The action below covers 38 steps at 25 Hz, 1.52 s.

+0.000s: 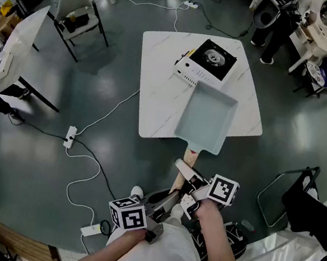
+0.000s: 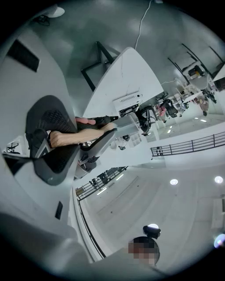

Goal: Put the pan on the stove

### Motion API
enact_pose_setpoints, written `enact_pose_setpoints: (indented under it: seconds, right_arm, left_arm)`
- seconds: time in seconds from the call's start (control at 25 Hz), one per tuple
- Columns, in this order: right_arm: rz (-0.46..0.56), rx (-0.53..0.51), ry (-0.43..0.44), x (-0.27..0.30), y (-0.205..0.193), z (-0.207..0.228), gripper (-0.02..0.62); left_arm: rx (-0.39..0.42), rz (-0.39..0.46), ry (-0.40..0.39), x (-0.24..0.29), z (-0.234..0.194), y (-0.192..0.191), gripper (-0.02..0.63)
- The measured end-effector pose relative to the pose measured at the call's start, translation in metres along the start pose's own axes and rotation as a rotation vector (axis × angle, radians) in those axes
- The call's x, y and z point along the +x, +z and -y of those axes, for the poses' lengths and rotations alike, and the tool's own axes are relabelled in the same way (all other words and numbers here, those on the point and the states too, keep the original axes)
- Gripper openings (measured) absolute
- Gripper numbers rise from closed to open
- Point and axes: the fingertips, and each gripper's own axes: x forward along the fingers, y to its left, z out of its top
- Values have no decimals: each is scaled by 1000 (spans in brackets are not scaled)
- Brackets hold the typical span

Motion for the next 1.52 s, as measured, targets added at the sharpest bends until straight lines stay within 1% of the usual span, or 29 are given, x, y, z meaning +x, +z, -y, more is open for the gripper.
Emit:
enact_pose_setpoints:
  seconds: [0.12, 0.2, 0.36, 0.48, 0.72, 0.84, 0.96, 1.08, 1.28, 1.4, 1.52]
  right_arm:
    - [-30, -33, -20, -44, -19, 0, 121]
    - [-60, -36, -31, -75, -28, 1, 124]
    - [-78, -39, -41, -118, -31, 4, 126]
    - [-82, -60, -28, -131, -29, 0, 124]
    - [-96, -102, 4, -152, -20, -15, 127]
    - [-114, -112, 1, -162, -16, -15, 127]
    - [-132, -130, -13, -164, -10, -15, 127]
    - [-134, -124, -13, -161, -3, -17, 127]
    - [-127, -129, -8, -147, 24, -12, 126]
    - [-129, -123, -16, -129, 43, -5, 127]
    - [-120, -121, -19, -104, 69, -2, 127]
  left_arm:
    - [-18, 28, 10, -3, 23, -42, 80]
    - [-34, 45, 27, -1, 41, -69, 81]
    - [-33, 62, 37, 12, 60, -105, 81]
    - [-26, 76, 39, 17, 69, -115, 80]
    - [-1, 113, 23, 29, 92, -122, 80]
    - [4, 121, 24, 37, 97, -129, 80]
    - [3, 126, 23, 45, 100, -128, 80]
    - [-2, 129, 25, 49, 102, -122, 81]
    - [1, 136, 16, 70, 93, -101, 80]
    - [-11, 131, 10, 84, 82, -81, 80]
    - [-8, 113, 7, 99, 69, -50, 80]
